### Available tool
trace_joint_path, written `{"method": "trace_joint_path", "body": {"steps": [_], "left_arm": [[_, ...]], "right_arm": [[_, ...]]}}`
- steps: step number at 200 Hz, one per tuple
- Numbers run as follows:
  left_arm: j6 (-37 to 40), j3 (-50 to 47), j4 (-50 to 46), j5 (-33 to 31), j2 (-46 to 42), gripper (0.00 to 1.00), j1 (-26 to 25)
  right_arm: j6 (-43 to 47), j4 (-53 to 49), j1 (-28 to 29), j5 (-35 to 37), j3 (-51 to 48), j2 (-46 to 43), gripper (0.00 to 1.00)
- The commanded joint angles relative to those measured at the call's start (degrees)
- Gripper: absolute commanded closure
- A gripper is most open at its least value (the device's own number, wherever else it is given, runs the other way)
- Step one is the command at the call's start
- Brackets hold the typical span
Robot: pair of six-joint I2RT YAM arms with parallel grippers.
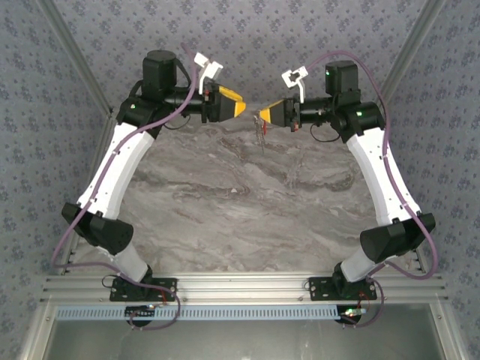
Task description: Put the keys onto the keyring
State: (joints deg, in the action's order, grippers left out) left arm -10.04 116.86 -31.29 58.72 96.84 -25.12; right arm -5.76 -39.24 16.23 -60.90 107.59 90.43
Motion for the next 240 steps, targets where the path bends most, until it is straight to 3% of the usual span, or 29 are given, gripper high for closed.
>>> {"method": "trace_joint_path", "body": {"steps": [1, 47, 174, 240], "left_arm": [[-1.12, 3.4, 0.17, 3.97, 2.23, 0.55, -0.09], [0.02, 3.84, -1.13, 4.51, 3.53, 0.55, -0.54], [0.37, 3.99, -1.64, 5.68, 3.35, 0.56, -1.65], [0.47, 3.99, -0.93, 5.65, 3.36, 0.66, -1.81]], "right_arm": [[-2.82, 3.16, 0.76, -1.56, 0.6, -0.05, 1.0], [-8.56, 10.57, 1.13, -4.17, -0.45, 0.35, 1.0], [-11.87, 14.45, 2.01, -4.96, -0.12, 1.49, 1.0], [-11.3, 13.49, 2.22, -4.75, -0.3, 1.62, 1.0]]}}
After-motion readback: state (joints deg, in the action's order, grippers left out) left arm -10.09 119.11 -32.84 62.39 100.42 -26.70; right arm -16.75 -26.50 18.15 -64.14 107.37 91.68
